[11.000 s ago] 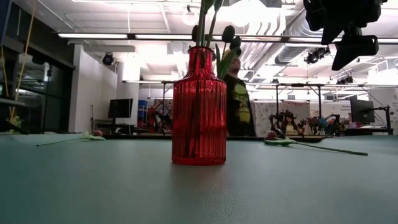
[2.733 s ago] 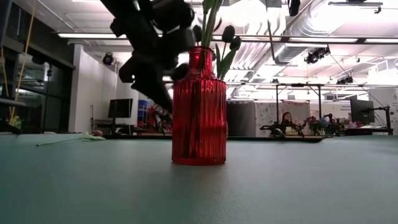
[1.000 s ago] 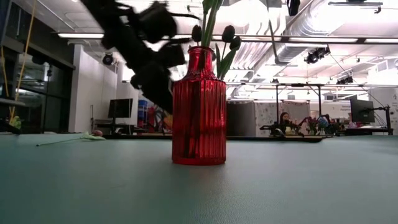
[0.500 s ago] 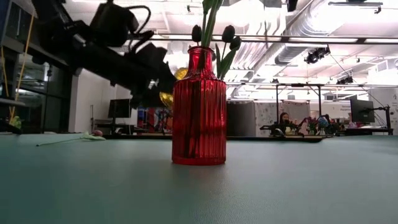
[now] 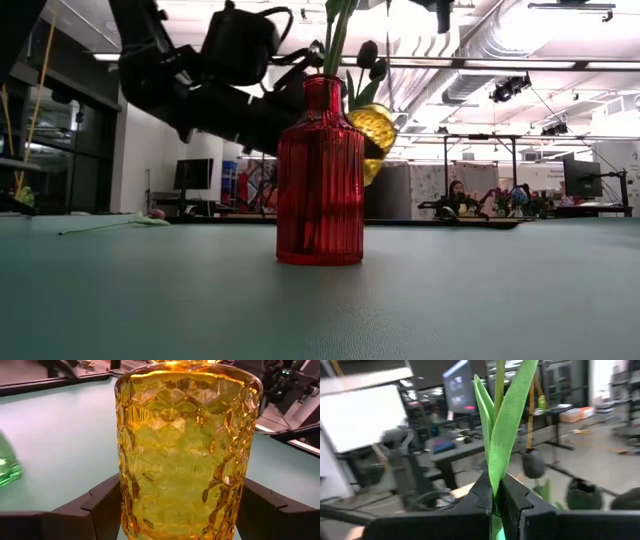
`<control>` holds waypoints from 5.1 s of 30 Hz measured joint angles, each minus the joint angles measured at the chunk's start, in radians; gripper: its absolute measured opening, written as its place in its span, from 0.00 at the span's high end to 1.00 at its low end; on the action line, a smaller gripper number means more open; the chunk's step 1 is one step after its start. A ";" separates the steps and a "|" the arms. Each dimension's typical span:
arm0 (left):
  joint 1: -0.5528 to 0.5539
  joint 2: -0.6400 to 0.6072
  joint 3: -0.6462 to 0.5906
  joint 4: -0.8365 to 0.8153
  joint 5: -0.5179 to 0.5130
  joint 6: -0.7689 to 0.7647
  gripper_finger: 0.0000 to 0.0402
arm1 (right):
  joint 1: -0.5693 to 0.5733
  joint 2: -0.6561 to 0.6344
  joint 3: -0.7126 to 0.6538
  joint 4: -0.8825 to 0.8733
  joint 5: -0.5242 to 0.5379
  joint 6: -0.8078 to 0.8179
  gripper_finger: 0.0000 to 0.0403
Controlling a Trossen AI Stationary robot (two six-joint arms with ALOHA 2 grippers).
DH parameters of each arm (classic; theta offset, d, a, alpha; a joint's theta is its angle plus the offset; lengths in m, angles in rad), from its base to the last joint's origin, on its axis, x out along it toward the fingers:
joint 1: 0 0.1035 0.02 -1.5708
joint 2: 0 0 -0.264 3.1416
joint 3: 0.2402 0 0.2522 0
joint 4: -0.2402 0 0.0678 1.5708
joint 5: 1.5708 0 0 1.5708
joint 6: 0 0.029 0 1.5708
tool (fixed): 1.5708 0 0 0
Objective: Sort flowers into vase by color
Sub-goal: Put the top right red tulip into the yellow vase
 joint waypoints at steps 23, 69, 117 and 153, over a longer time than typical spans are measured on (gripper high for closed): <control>0.008 -0.001 0.015 0.015 -0.009 0.140 0.30 | 0.033 0.003 0.000 0.028 -0.040 -0.053 1.00; 0.042 -0.003 0.015 0.142 -0.028 0.167 0.30 | 0.119 0.050 0.000 -0.114 0.033 -0.045 1.00; 0.042 0.109 0.017 -0.041 0.011 0.279 0.30 | 0.131 0.153 -0.258 0.249 -0.027 0.252 1.00; 0.043 0.110 0.017 -0.259 0.078 0.301 0.28 | 0.131 0.237 -0.257 0.429 -0.100 0.327 1.00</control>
